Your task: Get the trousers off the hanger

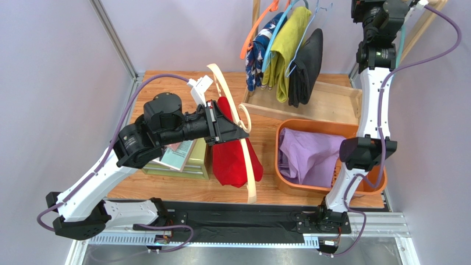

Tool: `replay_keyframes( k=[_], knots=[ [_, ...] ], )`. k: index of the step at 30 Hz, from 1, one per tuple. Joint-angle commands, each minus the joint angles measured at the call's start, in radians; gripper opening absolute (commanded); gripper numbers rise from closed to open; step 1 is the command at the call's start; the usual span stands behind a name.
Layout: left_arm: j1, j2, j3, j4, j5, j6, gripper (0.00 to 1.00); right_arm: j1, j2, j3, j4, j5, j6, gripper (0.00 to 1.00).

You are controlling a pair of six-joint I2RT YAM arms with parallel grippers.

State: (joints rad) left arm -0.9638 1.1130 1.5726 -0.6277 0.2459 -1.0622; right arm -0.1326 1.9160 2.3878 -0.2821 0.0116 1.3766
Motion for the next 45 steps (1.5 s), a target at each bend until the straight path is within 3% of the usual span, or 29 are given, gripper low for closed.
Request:
replay_keyframes(
  k=[1,7,11,14,15,18,30,36,40,45],
  knots=[
    [0.007,-0.047,0.026,0.14,0.006,0.018,0.0,0.033,0.089,0.096,0.177,-0.12,-0.128,0.0],
    [0.01,-0.041,0.023,0.135,0.007,0.011,0.0,0.054,0.199,0.142,0.305,-0.215,-0.077,0.0],
    [0.011,-0.041,0.021,0.135,0.013,0.001,0.0,0.053,0.271,0.204,0.304,-0.266,-0.091,0.02],
    [0.013,-0.044,0.015,0.146,0.021,-0.016,0.0,0.048,0.282,0.211,0.216,-0.335,-0.094,0.32],
    [0.013,-0.045,0.017,0.149,0.027,-0.019,0.0,0.05,0.253,0.199,0.19,-0.35,-0.106,0.5],
    [0.014,-0.044,0.023,0.155,0.053,-0.025,0.0,0.056,0.171,0.096,0.083,-0.369,-0.191,0.72],
    [0.022,-0.044,0.055,0.163,0.124,-0.047,0.0,0.091,-0.296,-0.156,-0.497,-0.305,-0.551,0.96],
    [0.04,-0.064,0.058,0.168,0.165,-0.104,0.0,0.267,-0.495,-0.329,-0.725,-0.237,-0.76,0.97],
    [0.082,-0.082,0.049,0.192,0.231,-0.163,0.0,0.532,-0.615,-0.479,-0.825,-0.13,-0.841,0.97],
    [0.14,-0.126,-0.003,0.27,0.334,-0.297,0.0,0.815,-0.796,-0.741,-0.835,-0.013,-0.821,0.97]
  ],
)
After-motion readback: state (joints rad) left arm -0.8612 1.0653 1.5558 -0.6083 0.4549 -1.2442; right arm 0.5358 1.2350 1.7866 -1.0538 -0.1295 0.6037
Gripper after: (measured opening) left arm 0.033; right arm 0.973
